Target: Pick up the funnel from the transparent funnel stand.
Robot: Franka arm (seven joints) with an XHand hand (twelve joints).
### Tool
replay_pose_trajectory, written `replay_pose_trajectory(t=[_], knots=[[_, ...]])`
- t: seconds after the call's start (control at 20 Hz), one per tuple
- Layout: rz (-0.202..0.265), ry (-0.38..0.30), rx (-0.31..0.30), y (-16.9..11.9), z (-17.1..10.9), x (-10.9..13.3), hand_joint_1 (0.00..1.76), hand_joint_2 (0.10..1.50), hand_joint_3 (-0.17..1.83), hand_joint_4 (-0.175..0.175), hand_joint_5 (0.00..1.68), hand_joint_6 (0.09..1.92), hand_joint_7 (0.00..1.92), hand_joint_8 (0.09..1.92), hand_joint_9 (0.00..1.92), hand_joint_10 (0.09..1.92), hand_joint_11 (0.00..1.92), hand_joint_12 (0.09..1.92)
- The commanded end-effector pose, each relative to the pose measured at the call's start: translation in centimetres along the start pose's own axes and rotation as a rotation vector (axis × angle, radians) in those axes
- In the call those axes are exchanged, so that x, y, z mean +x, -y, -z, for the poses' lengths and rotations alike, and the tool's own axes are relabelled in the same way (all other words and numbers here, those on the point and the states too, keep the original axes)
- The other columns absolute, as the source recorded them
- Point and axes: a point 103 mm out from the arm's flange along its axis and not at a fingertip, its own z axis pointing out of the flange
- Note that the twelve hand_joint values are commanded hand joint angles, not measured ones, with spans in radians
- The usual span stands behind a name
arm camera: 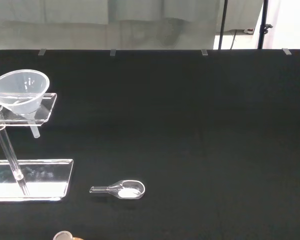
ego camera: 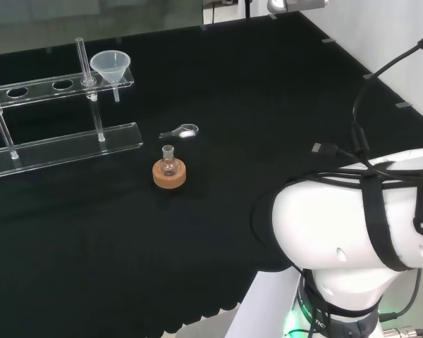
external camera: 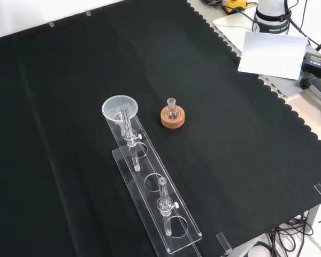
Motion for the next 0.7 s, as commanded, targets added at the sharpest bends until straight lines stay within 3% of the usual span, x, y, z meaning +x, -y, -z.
replay_pose_trajectory(t=[0.05, 0.5, 0.7], knots=[[-0.001, 0.006, -0.007, 0.0, 0.0, -0.1, 0.08, 1.05, 0.47, 0.028, 0.17, 0.09, 0.00, 0.27, 0.08, 0.68, 0.10, 1.36], [-0.014, 0.021, -0.017, -0.2, 0.0, 0.1, 0.00, 1.10, 0.49, 0.046, 0.15, 0.09, 0.00, 0.17, 0.05, 0.65, 0.06, 1.35], [-0.031, 0.025, 0.009, -1.2, -0.4, 0.1, 0.00, 1.11, 0.48, 0.046, 0.15, 0.09, 0.00, 0.17, 0.05, 0.65, 0.06, 1.35]])
